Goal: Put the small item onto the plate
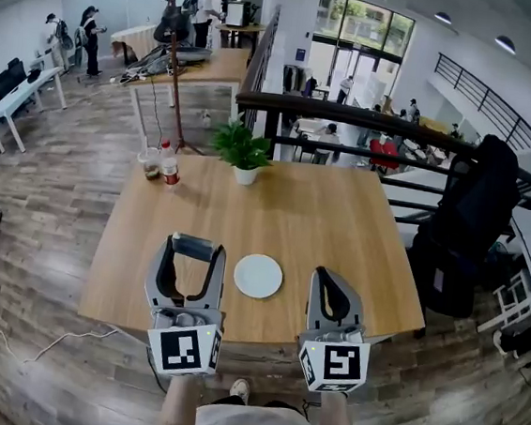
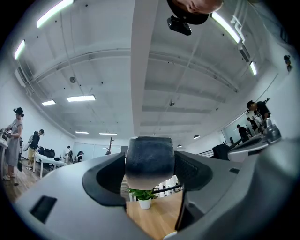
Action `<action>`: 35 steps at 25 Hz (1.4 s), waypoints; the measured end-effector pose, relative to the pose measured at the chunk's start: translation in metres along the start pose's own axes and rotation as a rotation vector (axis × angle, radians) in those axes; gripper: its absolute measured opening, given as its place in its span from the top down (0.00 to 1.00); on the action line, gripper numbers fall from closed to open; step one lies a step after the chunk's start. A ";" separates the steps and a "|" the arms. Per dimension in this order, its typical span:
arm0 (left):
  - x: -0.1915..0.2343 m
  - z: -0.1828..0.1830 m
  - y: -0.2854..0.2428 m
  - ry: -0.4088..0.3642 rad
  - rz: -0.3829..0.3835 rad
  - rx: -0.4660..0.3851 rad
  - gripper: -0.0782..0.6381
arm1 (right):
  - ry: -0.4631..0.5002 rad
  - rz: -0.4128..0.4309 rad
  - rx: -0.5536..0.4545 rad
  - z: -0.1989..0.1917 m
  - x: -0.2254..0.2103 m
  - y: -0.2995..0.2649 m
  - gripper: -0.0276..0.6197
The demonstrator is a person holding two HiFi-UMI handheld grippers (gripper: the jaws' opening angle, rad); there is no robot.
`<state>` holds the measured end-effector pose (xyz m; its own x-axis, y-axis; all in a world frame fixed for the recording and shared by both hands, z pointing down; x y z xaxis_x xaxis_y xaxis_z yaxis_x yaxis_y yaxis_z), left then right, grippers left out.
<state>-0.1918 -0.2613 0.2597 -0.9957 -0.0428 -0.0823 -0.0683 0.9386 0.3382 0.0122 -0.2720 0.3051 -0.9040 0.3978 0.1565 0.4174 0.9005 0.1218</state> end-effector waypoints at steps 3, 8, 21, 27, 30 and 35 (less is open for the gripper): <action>-0.004 -0.015 -0.020 0.000 -0.022 0.019 0.45 | -0.009 -0.011 0.019 -0.007 -0.009 -0.020 0.93; -0.025 -0.037 -0.032 -0.006 -0.033 0.067 0.45 | -0.039 -0.011 0.028 -0.022 -0.030 -0.030 0.93; -0.055 -0.046 -0.072 -0.016 -0.020 0.101 0.45 | -0.054 0.027 -0.008 -0.017 -0.067 -0.055 0.93; -0.072 -0.108 -0.092 -0.016 -0.128 0.348 0.45 | -0.066 0.040 0.006 -0.024 -0.070 -0.066 0.93; -0.082 -0.165 -0.099 -0.022 -0.187 0.532 0.45 | -0.073 0.046 0.028 -0.033 -0.068 -0.071 0.93; -0.098 -0.251 -0.098 -0.054 -0.260 0.764 0.45 | -0.069 0.042 0.094 -0.055 -0.069 -0.074 0.93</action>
<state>-0.1029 -0.4351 0.4694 -0.9481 -0.2938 -0.1219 -0.2163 0.8765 -0.4301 0.0494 -0.3755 0.3390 -0.8913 0.4442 0.0914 0.4478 0.8938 0.0234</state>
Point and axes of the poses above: the fingertips, and each gripper's own axes: y backward along the fingers, x to its left, z out of its top, the point moved 1 cm from there along y, backward along the fingers, and after that the axes turned 2 degrees about z, right-handed, at the moved point
